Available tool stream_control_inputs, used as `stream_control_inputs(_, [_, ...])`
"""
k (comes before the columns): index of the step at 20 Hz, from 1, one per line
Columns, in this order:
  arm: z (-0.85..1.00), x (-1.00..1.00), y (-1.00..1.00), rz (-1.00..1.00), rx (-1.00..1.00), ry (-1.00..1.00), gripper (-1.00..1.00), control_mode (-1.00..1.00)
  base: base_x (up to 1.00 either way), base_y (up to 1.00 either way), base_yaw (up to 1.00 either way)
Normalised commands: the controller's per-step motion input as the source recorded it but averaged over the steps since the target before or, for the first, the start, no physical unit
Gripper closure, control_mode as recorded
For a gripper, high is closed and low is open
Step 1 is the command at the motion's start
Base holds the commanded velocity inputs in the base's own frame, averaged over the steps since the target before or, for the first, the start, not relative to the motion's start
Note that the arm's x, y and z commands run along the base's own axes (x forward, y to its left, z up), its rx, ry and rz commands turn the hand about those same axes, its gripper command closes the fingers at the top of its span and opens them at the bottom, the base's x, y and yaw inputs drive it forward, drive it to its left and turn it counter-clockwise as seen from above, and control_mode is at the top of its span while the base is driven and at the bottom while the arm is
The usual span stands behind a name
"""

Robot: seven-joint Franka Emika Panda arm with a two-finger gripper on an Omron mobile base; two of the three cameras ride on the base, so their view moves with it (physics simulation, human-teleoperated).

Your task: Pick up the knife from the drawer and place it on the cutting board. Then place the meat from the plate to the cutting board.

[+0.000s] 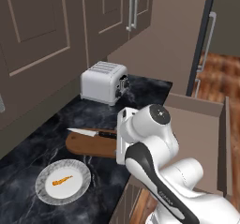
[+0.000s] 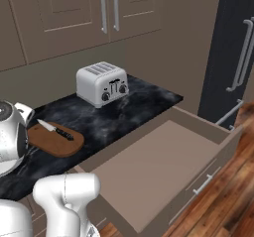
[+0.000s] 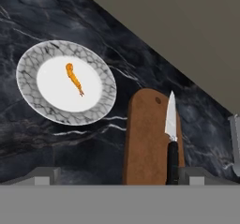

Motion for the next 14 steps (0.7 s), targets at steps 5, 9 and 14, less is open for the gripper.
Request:
stream_control_inputs(5, [0.00,0.00,0.00,0.00,0.00,0.00,-1.00,1.00,0.45,0.42,0.01])
stream_control_inputs(9, [0.00,0.00,0.00,0.00,0.00,0.00,-1.00,1.00,0.53,0.74,0.01])
stream_control_inputs(14, [0.00,0.00,0.00,0.00,0.00,0.00,-1.00,1.00,0.23,0.44,0.27])
